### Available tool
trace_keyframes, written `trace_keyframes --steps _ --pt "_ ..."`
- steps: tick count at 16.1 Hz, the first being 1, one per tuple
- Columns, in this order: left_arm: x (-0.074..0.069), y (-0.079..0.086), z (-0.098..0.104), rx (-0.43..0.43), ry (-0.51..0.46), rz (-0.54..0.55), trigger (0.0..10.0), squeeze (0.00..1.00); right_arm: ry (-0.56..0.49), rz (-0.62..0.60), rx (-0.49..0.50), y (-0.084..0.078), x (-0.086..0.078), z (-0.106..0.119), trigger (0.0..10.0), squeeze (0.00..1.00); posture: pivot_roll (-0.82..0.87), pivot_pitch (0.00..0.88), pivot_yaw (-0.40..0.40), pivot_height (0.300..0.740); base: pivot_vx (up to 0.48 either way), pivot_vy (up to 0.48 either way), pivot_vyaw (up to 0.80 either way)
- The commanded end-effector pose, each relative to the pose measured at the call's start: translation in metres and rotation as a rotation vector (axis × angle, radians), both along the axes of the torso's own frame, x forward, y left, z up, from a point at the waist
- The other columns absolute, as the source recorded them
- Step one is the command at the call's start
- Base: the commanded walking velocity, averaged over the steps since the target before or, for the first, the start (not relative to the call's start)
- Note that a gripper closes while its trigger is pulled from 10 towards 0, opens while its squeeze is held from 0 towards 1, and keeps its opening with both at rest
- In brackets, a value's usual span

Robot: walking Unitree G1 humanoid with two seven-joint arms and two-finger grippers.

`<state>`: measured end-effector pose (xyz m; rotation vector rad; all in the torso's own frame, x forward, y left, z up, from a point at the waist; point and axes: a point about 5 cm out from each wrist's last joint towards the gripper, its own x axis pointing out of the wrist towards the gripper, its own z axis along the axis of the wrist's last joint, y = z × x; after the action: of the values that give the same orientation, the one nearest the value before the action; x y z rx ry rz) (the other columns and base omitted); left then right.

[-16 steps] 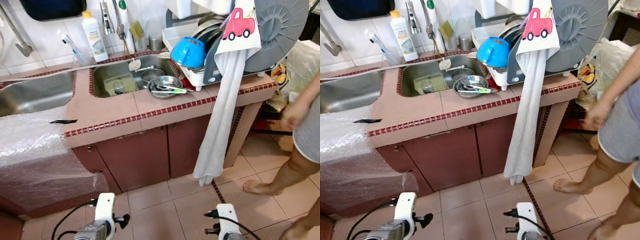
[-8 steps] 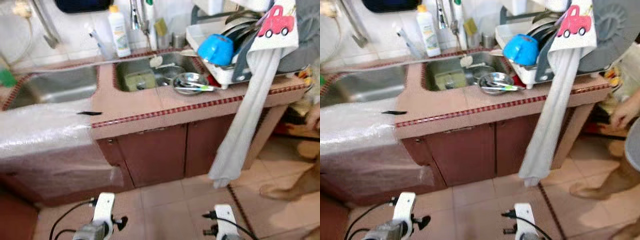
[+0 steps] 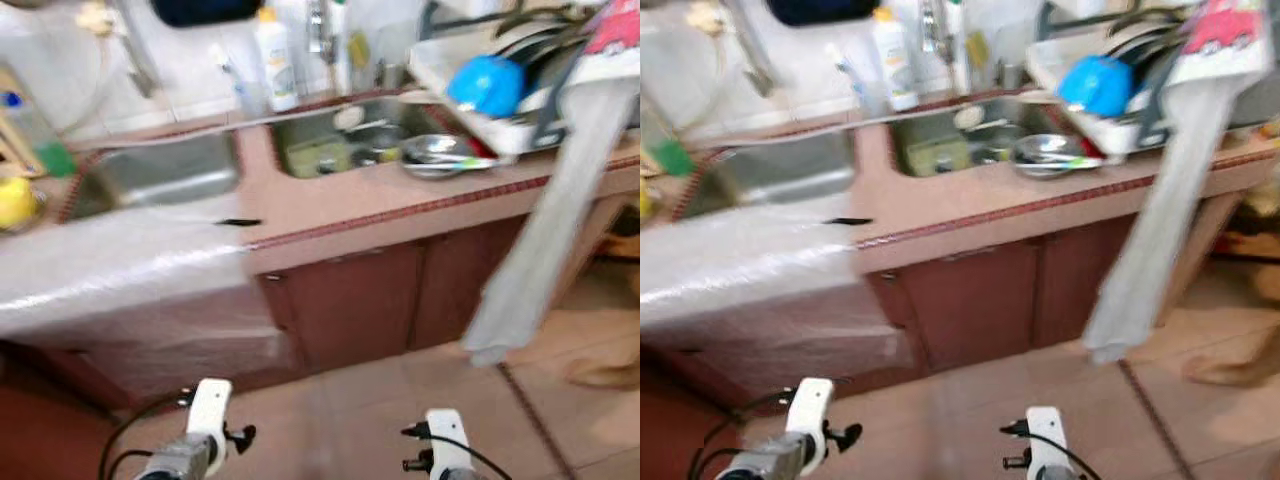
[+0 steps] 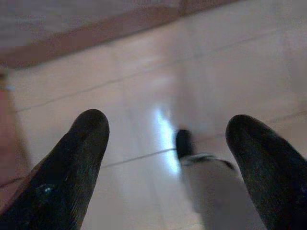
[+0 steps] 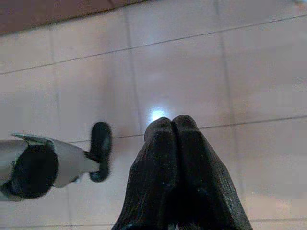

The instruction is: Kitchen organization

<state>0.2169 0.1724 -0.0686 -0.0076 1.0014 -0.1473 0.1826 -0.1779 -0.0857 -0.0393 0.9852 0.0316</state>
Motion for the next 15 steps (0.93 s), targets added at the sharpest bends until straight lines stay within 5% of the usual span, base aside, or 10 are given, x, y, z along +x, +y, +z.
trace_keyframes --steps 1,10,15 --pt "-0.001 -0.004 -0.001 0.007 0.009 -0.013 10.0 0.0 0.007 -0.022 -0.004 -0.006 -0.003 -0.001 10.0 0.0 -0.01 0.0 0.142 0.74 0.0 0.469 0.0" --pt "-0.007 -0.013 -0.005 -0.037 0.013 0.04 10.0 0.0 0.031 0.082 -0.054 -0.014 -0.006 -0.001 10.0 0.0 -0.01 0.0 0.068 0.74 0.0 0.469 0.0" --pt "-0.014 -0.008 -0.009 -0.017 0.013 0.048 10.0 0.0 0.018 0.149 -0.033 -0.001 0.001 0.001 10.0 0.0 0.0 0.0 0.055 0.74 0.0 0.0 0.0"
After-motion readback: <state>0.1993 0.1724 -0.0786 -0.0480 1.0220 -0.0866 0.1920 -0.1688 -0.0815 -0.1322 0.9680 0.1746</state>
